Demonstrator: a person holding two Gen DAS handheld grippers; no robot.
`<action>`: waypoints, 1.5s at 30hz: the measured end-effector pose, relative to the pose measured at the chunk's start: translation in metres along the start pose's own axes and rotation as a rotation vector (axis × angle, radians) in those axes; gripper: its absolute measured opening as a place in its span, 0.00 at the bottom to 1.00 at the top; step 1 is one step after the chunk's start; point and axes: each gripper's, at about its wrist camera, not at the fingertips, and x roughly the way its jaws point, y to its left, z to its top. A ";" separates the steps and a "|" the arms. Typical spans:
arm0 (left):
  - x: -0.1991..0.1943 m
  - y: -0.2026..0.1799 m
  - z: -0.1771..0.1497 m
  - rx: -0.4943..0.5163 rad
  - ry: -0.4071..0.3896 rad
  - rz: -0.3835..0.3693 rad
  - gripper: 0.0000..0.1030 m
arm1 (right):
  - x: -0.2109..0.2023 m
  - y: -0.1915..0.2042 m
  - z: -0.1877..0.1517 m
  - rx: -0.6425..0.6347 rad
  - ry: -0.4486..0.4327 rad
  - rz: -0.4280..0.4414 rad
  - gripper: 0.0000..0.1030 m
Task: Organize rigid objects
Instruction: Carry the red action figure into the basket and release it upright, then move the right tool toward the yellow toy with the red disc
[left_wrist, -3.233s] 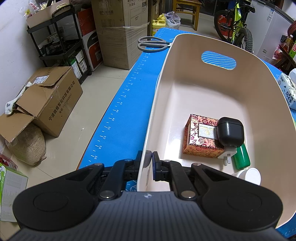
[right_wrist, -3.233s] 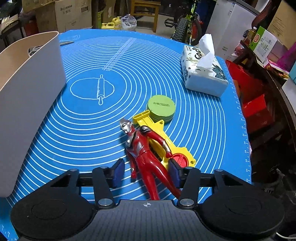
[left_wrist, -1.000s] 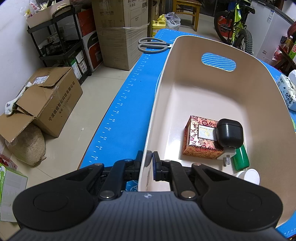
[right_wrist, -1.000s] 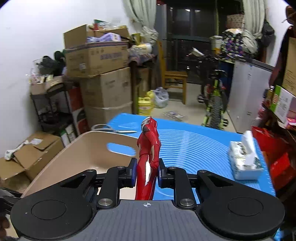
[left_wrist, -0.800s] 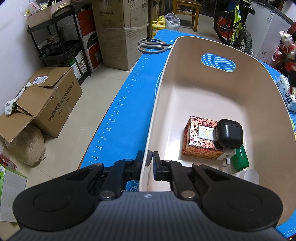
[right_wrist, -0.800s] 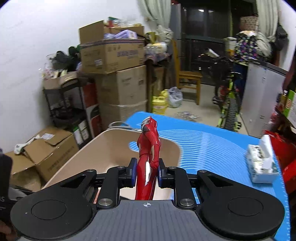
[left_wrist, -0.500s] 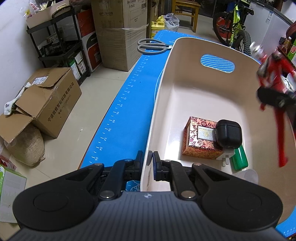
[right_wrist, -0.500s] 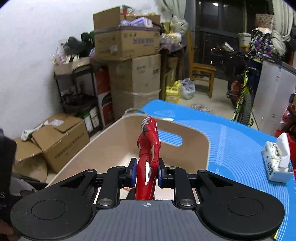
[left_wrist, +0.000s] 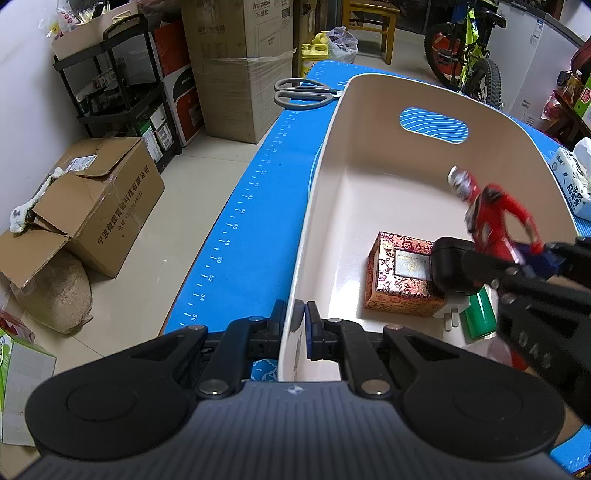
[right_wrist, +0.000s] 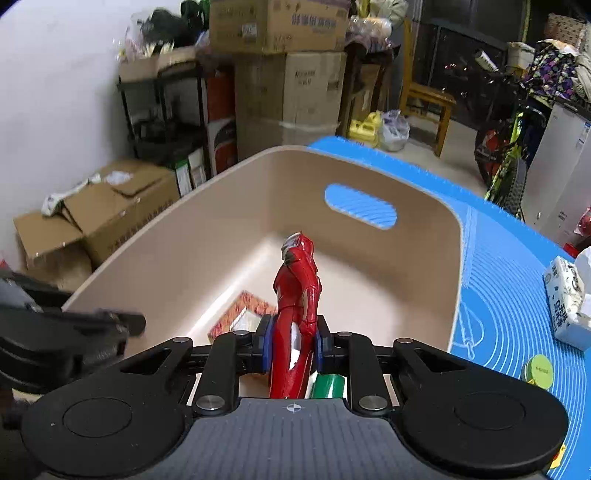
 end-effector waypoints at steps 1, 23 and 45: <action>0.000 0.000 0.000 0.000 0.000 0.000 0.12 | 0.001 0.001 -0.001 -0.001 0.007 0.002 0.31; 0.000 0.001 0.001 -0.002 0.002 0.002 0.14 | -0.037 -0.022 -0.008 0.069 -0.085 0.005 0.65; -0.001 0.001 0.001 0.005 0.003 0.016 0.15 | -0.063 -0.150 -0.043 0.246 -0.120 -0.238 0.86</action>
